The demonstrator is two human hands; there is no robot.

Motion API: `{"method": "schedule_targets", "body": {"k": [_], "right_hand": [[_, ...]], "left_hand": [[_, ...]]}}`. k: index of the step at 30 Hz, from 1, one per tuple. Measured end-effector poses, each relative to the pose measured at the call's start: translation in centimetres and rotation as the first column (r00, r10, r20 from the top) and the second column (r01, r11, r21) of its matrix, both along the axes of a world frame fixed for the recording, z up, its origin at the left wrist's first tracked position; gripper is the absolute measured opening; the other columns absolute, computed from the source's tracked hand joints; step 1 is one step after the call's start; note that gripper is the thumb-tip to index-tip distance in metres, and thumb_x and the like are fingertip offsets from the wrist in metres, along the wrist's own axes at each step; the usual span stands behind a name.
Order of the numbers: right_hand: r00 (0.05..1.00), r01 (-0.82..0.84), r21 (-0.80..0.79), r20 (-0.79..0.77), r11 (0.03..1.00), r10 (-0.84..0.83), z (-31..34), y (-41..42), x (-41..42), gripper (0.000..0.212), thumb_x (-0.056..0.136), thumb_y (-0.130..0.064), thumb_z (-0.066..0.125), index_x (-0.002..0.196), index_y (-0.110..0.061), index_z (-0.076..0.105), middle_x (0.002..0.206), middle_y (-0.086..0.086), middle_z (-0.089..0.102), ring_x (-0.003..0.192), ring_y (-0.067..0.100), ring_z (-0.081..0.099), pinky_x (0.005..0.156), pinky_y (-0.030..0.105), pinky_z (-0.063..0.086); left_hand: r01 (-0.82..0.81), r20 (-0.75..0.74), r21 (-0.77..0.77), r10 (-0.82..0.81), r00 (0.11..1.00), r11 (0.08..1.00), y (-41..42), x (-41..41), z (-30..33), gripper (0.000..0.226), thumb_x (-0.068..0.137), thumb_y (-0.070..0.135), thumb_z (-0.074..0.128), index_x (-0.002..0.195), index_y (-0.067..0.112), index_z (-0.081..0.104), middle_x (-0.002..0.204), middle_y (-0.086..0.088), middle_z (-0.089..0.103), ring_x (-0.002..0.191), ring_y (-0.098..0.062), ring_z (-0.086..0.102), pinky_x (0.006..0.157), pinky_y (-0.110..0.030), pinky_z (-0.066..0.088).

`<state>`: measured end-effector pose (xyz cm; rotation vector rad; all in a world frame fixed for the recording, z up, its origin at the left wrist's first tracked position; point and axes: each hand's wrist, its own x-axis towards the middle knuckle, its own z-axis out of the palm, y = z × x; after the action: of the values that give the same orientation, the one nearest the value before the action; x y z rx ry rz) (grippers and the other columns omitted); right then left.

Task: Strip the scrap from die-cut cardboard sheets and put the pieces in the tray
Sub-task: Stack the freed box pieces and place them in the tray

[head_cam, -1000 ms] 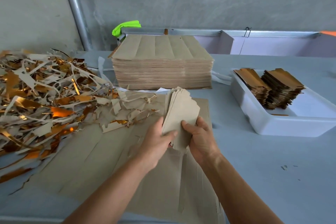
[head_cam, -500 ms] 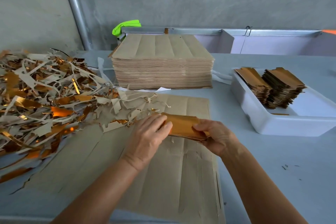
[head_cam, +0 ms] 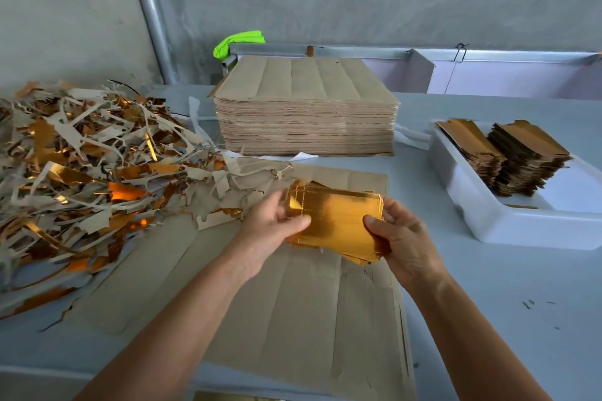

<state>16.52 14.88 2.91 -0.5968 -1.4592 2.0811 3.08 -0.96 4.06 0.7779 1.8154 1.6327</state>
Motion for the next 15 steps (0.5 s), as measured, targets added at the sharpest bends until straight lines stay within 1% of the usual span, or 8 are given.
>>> {"method": "schedule_targets", "body": {"k": [2, 4, 6, 8, 9, 11, 13, 15], "right_hand": [[1.0, -0.005, 0.117, 0.003, 0.993, 0.005, -0.4, -0.5, 0.4, 0.025, 0.087, 0.01, 0.053, 0.107, 0.0, 0.061, 0.093, 0.012, 0.07, 0.083, 0.025, 0.065, 0.062, 0.028, 0.057], [1.0, 0.006, 0.206, 0.023, 0.979, -0.011, -0.8, -0.9, 0.8, 0.019, 0.088, 0.01, 0.052, 0.1, -0.001, 0.063, 0.088, 0.009, 0.07, 0.08, 0.02, 0.065, 0.061, 0.025, 0.055], [0.998, 0.029, 0.255, 0.046, 0.966, -0.042, -1.2, -1.5, 0.9, 0.017, 0.091, 0.004, 0.053, 0.094, -0.008, 0.064, 0.084, 0.002, 0.069, 0.076, 0.012, 0.063, 0.06, 0.021, 0.055], [0.995, 0.072, 0.275, 0.051, 0.959, -0.09, -1.5, -2.4, 0.9, 0.009, 0.09, -0.014, 0.058, 0.084, -0.018, 0.064, 0.073, -0.011, 0.065, 0.069, 0.001, 0.06, 0.054, 0.015, 0.051], [0.991, 0.106, 0.279, 0.047, 0.955, -0.124, -1.6, -2.9, 0.8, 0.012, 0.086, -0.028, 0.059, 0.077, -0.021, 0.063, 0.067, -0.014, 0.062, 0.066, -0.002, 0.058, 0.052, 0.012, 0.048], [0.975, 0.194, 0.268, 0.055, 0.944, -0.216, -1.8, -3.7, 0.3, 0.035, 0.078, -0.049, 0.055, 0.072, -0.016, 0.061, 0.065, -0.008, 0.057, 0.063, 0.001, 0.054, 0.055, 0.015, 0.045], [0.952, 0.27, 0.277, 0.068, 0.922, -0.3, -2.2, -4.1, 0.0, 0.054, 0.081, -0.054, 0.058, 0.076, 0.0, 0.055, 0.068, 0.004, 0.05, 0.066, 0.011, 0.047, 0.061, 0.025, 0.039], [0.943, 0.297, 0.295, 0.058, 0.908, -0.327, -2.5, -4.2, -0.3, 0.056, 0.086, -0.049, 0.058, 0.077, 0.006, 0.052, 0.069, 0.007, 0.048, 0.068, 0.014, 0.045, 0.063, 0.029, 0.036]], "left_hand": [[-0.026, -0.09, -0.034, 0.023, 0.996, 0.999, -0.1, 0.0, -1.1, 0.035, 0.081, -0.002, 0.067, 0.106, 0.021, 0.06, 0.095, 0.001, 0.072, 0.089, -0.01, 0.068, 0.08, -0.026, 0.056], [-0.079, -0.126, -0.031, 0.075, 0.989, 0.996, -0.4, 0.3, -2.0, 0.037, 0.079, -0.006, 0.067, 0.099, 0.024, 0.061, 0.09, 0.004, 0.072, 0.084, -0.005, 0.068, 0.08, -0.025, 0.056], [-0.102, -0.147, -0.021, 0.098, 0.984, 0.995, -0.5, 0.6, -2.8, 0.037, 0.08, -0.004, 0.068, 0.095, 0.029, 0.059, 0.09, 0.006, 0.07, 0.083, -0.001, 0.067, 0.077, -0.021, 0.055], [-0.139, -0.169, -0.016, 0.134, 0.976, 0.99, -0.4, 1.0, -3.4, 0.037, 0.082, -0.002, 0.066, 0.092, 0.032, 0.057, 0.087, 0.008, 0.069, 0.082, 0.001, 0.066, 0.073, -0.014, 0.052], [-0.153, -0.163, 0.0, 0.151, 0.975, 0.988, -0.4, 1.2, -3.7, 0.037, 0.083, -0.003, 0.065, 0.092, 0.032, 0.057, 0.085, 0.007, 0.069, 0.081, 0.0, 0.066, 0.074, -0.013, 0.051], [-0.148, -0.085, 0.048, 0.152, 0.985, 0.988, -0.4, 1.7, -4.0, 0.032, 0.082, -0.001, 0.064, 0.095, 0.028, 0.06, 0.087, 0.005, 0.07, 0.087, -0.006, 0.066, 0.079, -0.019, 0.053], [-0.104, -0.021, 0.092, 0.107, 0.994, 0.99, -0.3, 2.1, -4.0, 0.029, 0.074, 0.02, 0.069, 0.099, 0.033, 0.06, 0.094, 0.011, 0.071, 0.093, -0.006, 0.066, 0.08, -0.023, 0.05], [-0.153, -0.038, 0.08, 0.156, 0.987, 0.985, 0.0, 2.5, -3.8, 0.037, 0.062, 0.056, 0.068, 0.097, 0.05, 0.058, 0.095, 0.024, 0.068, 0.095, 0.002, 0.062, 0.083, -0.026, 0.047]]}}
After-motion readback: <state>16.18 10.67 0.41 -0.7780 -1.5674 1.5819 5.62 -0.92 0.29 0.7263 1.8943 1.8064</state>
